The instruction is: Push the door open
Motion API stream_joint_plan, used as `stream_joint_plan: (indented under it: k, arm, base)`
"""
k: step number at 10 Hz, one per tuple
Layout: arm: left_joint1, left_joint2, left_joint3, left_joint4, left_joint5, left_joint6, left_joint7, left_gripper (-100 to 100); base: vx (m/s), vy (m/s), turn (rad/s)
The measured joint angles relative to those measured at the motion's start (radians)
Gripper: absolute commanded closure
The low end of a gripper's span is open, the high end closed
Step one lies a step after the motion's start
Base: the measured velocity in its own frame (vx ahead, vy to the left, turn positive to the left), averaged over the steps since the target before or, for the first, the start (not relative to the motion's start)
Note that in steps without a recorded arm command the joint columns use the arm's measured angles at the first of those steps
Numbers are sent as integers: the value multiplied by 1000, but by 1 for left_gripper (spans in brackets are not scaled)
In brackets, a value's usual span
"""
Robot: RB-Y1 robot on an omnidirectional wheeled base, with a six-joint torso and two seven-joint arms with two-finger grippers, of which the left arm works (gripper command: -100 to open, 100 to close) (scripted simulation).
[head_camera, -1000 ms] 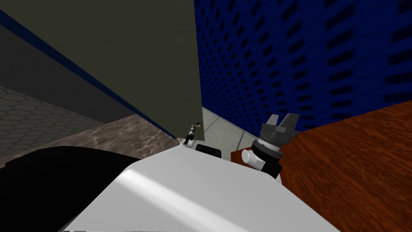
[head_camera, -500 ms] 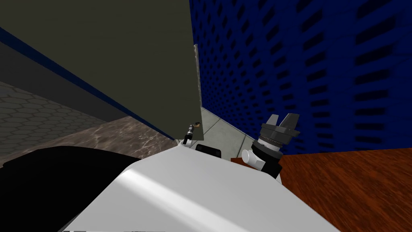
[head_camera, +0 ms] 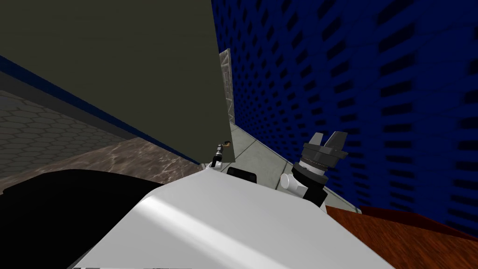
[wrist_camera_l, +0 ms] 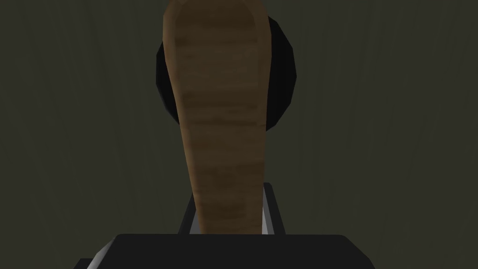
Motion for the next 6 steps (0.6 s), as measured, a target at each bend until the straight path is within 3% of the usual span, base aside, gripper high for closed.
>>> stream_joint_plan:
  k: [1,6]
  arm:
    - [-12,-5,14,16,6,-6,-8,100]
    - [-4,-26,75,8,33,-4,-27,100]
  base:
    - [194,-88,89]
    - [181,-64,79]
